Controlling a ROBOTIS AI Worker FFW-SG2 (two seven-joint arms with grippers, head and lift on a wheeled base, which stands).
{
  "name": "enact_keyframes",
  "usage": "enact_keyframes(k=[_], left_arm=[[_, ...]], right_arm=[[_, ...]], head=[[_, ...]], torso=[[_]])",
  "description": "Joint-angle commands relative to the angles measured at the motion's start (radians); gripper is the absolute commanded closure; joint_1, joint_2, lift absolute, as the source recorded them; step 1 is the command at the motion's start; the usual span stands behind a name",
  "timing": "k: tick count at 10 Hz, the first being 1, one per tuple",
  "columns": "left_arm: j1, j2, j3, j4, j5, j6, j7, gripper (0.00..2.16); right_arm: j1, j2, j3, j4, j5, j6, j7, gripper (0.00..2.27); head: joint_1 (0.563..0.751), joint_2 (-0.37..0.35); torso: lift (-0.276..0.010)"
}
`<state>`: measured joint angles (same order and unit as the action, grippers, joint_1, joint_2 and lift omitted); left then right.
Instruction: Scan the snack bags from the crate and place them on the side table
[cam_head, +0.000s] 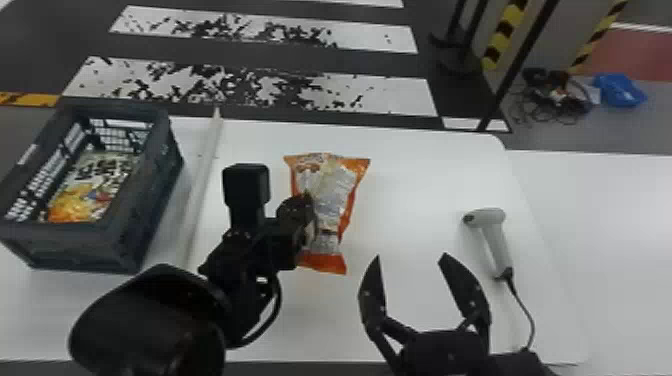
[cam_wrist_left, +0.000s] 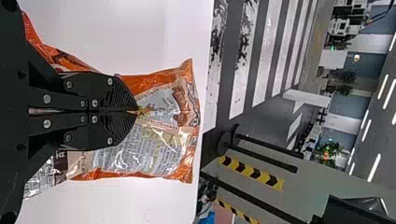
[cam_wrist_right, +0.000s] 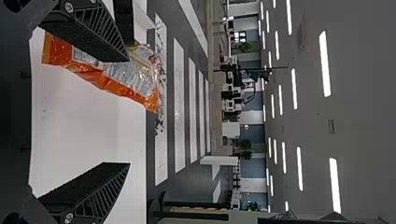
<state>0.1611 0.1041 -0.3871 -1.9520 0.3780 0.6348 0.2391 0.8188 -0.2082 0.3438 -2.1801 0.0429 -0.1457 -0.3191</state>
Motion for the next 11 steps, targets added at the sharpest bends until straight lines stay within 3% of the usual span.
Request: enact_keyframes(k=[1,2,3,4,5,8,9,11], left_arm=[[0.005,0.000,-0.076,0.056,0.006,-0.089,0.045,2.14],[0.009,0.002,-0.102,0.090,0.009,-0.148,0.063,1.88],[0.017,0.005,-0.118,0.099,0.019,-0.181,0.089,0.67],[0.021,0.006,-0.116,0.094,0.022,-0.184,0.095,0.00],[0.029,0.009,-0.113,0.085,0.029,-0.203,0.124,0.00],[0.072,0.028,-0.075,0.022,0.045,-0.230,0.121,0.00],[0.095,0.052,-0.044,-0.022,0.024,-0.234,0.097,0.00],[0.146,0.101,0.034,-0.070,-0.033,-0.329,0.034,0.00]], right_arm=[[0.000,-0.002,0.000,-0.001,0.000,0.001,0.000,0.09],[0.000,-0.002,-0.002,0.000,0.000,-0.002,0.000,0.09],[0.000,-0.004,-0.002,0.000,0.000,-0.002,0.000,0.09],[0.000,-0.004,-0.002,0.002,0.000,-0.005,0.000,0.09],[0.000,-0.005,-0.002,0.002,0.000,-0.008,0.000,0.09],[0.005,-0.007,-0.003,0.003,-0.002,-0.027,0.000,0.09],[0.008,-0.007,-0.005,0.005,-0.003,-0.033,0.000,0.09],[0.008,-0.010,-0.006,0.008,-0.008,-0.045,0.000,0.09]], head=[[0.695,-0.131],[0.695,-0.158],[0.695,-0.177],[0.695,-0.188],[0.695,-0.191],[0.695,-0.173],[0.695,-0.168],[0.695,-0.123]], torso=[[-0.081],[-0.081],[-0.081],[-0.081],[-0.081],[-0.081],[-0.081],[-0.081]])
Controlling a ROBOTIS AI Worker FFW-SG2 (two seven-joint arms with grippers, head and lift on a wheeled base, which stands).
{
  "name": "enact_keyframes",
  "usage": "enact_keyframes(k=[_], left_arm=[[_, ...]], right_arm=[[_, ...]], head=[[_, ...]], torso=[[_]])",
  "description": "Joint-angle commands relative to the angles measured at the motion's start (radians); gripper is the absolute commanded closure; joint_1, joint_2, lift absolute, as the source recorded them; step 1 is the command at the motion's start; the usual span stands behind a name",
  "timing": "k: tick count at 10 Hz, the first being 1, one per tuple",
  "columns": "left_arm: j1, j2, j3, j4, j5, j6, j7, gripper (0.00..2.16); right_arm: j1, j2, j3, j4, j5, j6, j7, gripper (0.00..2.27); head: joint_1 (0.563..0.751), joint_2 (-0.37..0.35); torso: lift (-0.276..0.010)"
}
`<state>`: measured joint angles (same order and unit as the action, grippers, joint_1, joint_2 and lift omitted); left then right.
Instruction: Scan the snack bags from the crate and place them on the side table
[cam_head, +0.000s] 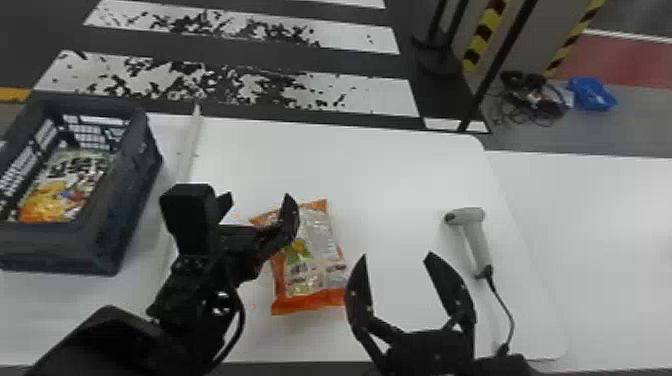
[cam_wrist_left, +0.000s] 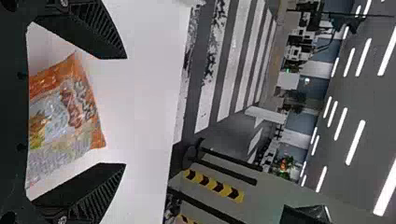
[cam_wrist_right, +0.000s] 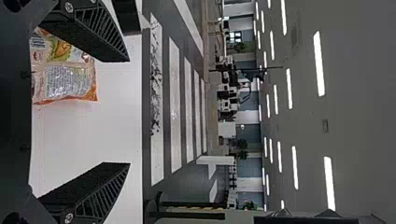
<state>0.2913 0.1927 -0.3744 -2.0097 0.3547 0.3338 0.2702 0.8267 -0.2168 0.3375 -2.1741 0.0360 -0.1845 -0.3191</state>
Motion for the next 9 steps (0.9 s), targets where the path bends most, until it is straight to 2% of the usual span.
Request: enact_keyframes(k=[1,3,4,6,7,8,9], left_arm=[[0.045,0.030,0.075,-0.035,-0.010,-0.040,-0.042,0.00],[0.106,0.064,0.170,-0.055,-0.028,-0.160,-0.123,0.00],[0.140,0.070,0.216,-0.067,-0.045,-0.202,-0.166,0.00],[0.200,0.079,0.316,-0.101,-0.057,-0.233,-0.243,0.01],[0.229,0.082,0.364,-0.116,-0.063,-0.252,-0.282,0.02],[0.249,0.082,0.393,-0.119,-0.069,-0.276,-0.305,0.02],[0.266,0.082,0.416,-0.119,-0.072,-0.291,-0.310,0.02]], right_arm=[[-0.001,-0.003,0.000,0.004,-0.005,-0.006,0.000,0.09],[-0.006,-0.009,0.000,0.005,-0.010,-0.009,0.000,0.09],[-0.009,-0.010,-0.002,0.010,-0.015,-0.009,0.000,0.09],[-0.021,-0.012,0.000,0.027,-0.022,-0.012,0.000,0.09],[-0.029,-0.013,0.003,0.034,-0.031,-0.012,0.002,0.09],[-0.037,-0.015,0.006,0.042,-0.033,-0.016,0.003,0.09],[-0.047,-0.016,0.011,0.051,-0.033,-0.016,0.008,0.18]], head=[[0.695,-0.103],[0.695,-0.026],[0.695,0.009],[0.695,0.045],[0.695,0.092],[0.695,0.120],[0.695,0.134]], torso=[[-0.081],[-0.081],[-0.081],[-0.081],[-0.081],[-0.081],[-0.081]])
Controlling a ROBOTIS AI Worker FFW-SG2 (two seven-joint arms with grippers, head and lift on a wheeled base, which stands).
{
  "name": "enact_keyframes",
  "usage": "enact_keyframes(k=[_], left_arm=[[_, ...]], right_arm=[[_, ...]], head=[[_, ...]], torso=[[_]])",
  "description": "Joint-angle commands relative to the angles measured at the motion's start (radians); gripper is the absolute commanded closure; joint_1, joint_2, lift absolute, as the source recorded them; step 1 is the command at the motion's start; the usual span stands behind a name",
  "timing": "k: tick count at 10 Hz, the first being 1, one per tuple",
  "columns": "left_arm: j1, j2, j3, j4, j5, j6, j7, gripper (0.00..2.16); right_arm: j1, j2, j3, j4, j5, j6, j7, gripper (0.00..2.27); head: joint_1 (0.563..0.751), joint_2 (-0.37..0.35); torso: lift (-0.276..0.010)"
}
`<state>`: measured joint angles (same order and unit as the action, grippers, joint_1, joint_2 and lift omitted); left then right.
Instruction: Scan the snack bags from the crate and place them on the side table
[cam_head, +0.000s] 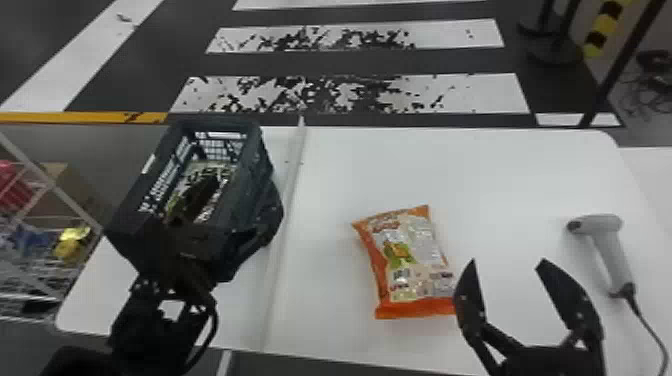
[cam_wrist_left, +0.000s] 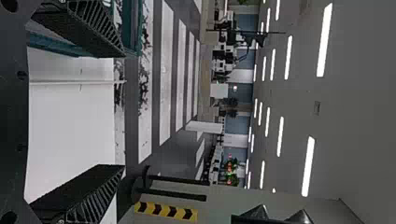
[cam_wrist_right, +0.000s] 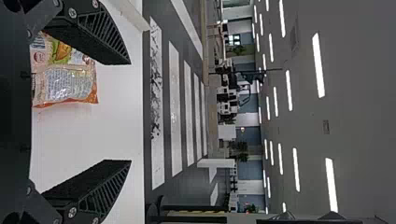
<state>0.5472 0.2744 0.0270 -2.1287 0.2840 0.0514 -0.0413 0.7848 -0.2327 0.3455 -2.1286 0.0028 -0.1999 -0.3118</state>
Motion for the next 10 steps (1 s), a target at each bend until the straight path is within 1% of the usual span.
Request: enact_keyframes(k=[1,2,3,4,6,8,10], left_arm=[[0.030,-0.007,0.031,0.003,-0.002,-0.028,-0.008,0.02],[0.036,-0.014,0.036,0.013,-0.002,-0.028,-0.014,0.02],[0.045,-0.021,0.042,0.016,-0.003,-0.031,-0.017,0.02],[0.057,-0.024,0.044,0.016,-0.009,-0.061,-0.020,0.02],[0.068,-0.032,0.045,0.024,-0.019,-0.107,-0.023,0.02],[0.069,-0.032,0.044,0.030,-0.017,-0.110,-0.023,0.02],[0.069,-0.024,0.034,0.042,-0.009,-0.113,-0.031,0.02]], right_arm=[[-0.018,-0.005,0.007,0.018,0.002,0.000,0.010,0.54],[-0.038,-0.010,0.020,0.032,0.002,0.003,0.023,1.03],[-0.059,-0.010,0.029,0.047,-0.003,0.003,0.048,1.61],[-0.085,-0.010,0.041,0.064,0.003,0.024,0.056,2.01],[-0.137,-0.005,0.047,0.093,0.003,0.135,0.154,2.25],[-0.190,0.013,0.047,0.127,0.003,0.184,0.211,2.25],[-0.263,0.033,0.047,0.177,-0.001,0.273,0.241,2.25]], head=[[0.695,0.163],[0.695,0.185],[0.695,0.205],[0.695,0.227],[0.695,0.253],[0.695,0.291],[0.695,0.298]], torso=[[-0.081],[-0.081],[-0.081],[-0.081],[-0.081],[-0.081],[-0.081]])
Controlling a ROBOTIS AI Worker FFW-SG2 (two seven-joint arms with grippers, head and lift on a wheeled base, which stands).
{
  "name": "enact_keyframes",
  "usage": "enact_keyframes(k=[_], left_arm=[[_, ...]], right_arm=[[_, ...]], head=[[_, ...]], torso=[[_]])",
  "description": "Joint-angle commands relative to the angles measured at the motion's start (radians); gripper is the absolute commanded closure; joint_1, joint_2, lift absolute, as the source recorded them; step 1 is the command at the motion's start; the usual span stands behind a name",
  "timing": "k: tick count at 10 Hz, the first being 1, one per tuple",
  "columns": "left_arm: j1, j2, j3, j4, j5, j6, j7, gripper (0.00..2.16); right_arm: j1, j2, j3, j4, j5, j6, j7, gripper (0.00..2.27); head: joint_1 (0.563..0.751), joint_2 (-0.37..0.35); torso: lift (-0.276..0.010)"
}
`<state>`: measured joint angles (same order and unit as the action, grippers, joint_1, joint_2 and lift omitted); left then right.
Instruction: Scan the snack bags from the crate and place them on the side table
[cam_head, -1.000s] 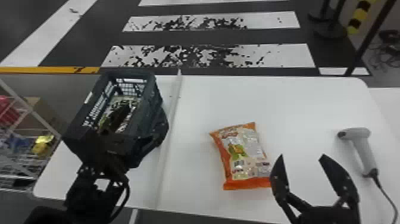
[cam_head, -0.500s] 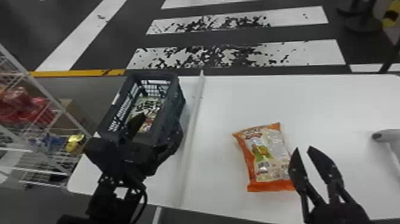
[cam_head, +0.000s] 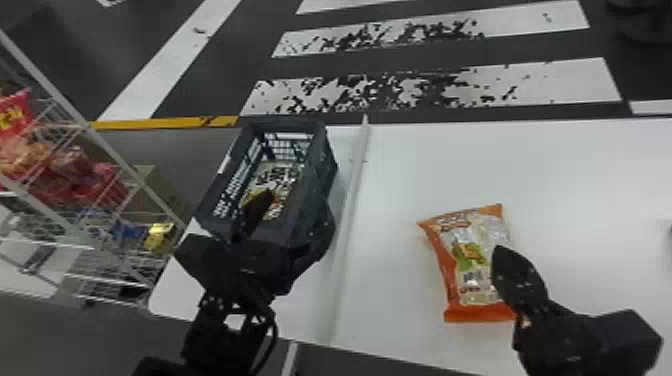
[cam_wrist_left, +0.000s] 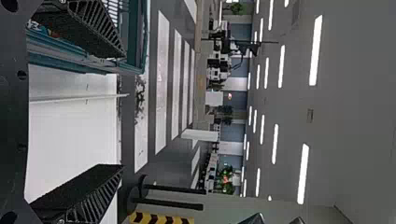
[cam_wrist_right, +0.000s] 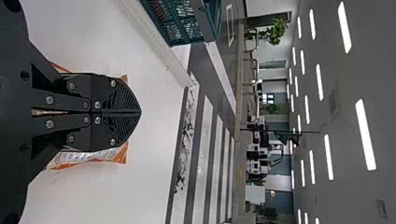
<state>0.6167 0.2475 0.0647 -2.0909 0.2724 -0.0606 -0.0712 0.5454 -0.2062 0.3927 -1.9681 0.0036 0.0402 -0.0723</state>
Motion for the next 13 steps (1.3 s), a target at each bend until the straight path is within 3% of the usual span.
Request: enact_keyframes(k=[1,5,10,13], left_arm=[[0.001,0.004,-0.006,0.009,0.005,-0.001,-0.002,0.03],[0.008,-0.002,-0.016,0.014,0.007,-0.001,-0.010,0.03],[0.009,-0.002,-0.017,0.034,0.007,-0.001,-0.015,0.03],[0.009,-0.004,-0.017,0.038,0.007,-0.017,-0.015,0.03]], right_arm=[[-0.064,0.016,0.000,0.051,-0.008,0.076,0.023,2.25],[-0.196,0.036,0.011,0.175,-0.042,0.198,0.080,2.25],[-0.278,0.067,0.037,0.379,-0.050,0.171,0.098,2.25],[-0.223,0.056,-0.005,0.199,-0.050,0.168,0.097,2.25]], head=[[0.695,0.295],[0.695,0.300],[0.695,0.296],[0.695,0.296]], torso=[[-0.081],[-0.081],[-0.081],[-0.081]])
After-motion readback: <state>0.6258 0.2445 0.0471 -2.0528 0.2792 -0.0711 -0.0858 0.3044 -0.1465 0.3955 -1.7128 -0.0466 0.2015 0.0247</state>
